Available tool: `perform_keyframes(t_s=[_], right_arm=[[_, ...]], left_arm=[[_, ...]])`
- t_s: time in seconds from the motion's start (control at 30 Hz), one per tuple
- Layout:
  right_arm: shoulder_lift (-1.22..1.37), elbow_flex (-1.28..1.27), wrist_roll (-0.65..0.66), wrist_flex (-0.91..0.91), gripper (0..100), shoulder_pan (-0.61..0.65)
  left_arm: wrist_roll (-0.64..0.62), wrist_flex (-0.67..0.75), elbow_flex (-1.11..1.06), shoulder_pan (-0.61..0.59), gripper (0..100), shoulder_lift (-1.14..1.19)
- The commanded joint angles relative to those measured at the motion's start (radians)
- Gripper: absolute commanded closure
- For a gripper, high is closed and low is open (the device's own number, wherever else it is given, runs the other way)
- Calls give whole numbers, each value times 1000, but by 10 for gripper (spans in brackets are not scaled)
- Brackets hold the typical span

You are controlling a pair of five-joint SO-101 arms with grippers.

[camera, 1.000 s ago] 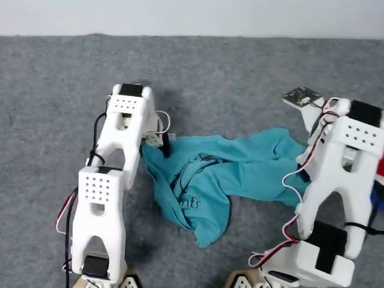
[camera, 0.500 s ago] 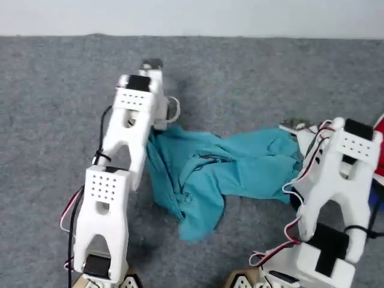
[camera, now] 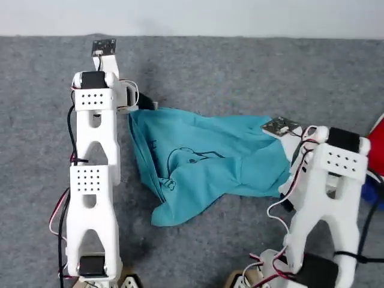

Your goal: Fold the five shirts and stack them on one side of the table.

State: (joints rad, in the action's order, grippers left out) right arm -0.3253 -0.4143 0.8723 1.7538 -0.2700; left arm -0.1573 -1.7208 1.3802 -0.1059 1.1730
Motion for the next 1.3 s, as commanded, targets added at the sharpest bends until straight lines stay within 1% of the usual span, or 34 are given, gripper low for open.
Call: perform_keyframes(t_s=[0.0,0.07,0.17,0.27,0.33,0.43,0.57,0.73,0.77,0.83,0.9,0.93,1.0,1.07,1.17,1.27], right_arm=[[-70,25,-117,-56,736,38],[-91,31,-195,-145,736,90],[-99,28,-278,-260,736,189],[-97,26,-310,-340,736,282],[-84,25,-310,-395,736,315],[7,26,-305,-453,736,317],[179,31,-305,-466,736,234],[298,54,-304,-481,742,220],[311,60,-304,-504,764,226],[340,64,-290,-547,853,232],[361,64,-267,-568,972,240],[366,64,-264,-572,998,240],[367,68,-262,-562,961,237],[367,84,-262,-538,989,229],[366,132,-264,-486,989,228],[323,184,-262,-386,990,228]], left_arm=[[14,-38,-2,5,536,-117],[14,-38,-91,17,579,-193],[14,-38,-309,32,620,-345],[15,-38,-558,52,623,-522],[17,-37,-717,68,623,-646],[17,-37,-923,84,623,-807],[17,-37,-1133,92,623,-997],[17,-37,-1287,91,623,-1148],[17,-37,-1314,91,623,-1165],[17,-35,-1366,91,623,-1185],[17,-35,-1405,91,623,-1195],[17,-35,-1415,91,623,-1197],[14,-35,-1426,89,624,-1197],[14,-35,-1428,89,624,-1195],[14,-35,-1428,91,624,-1195],[14,-35,-1428,91,624,-1195]])
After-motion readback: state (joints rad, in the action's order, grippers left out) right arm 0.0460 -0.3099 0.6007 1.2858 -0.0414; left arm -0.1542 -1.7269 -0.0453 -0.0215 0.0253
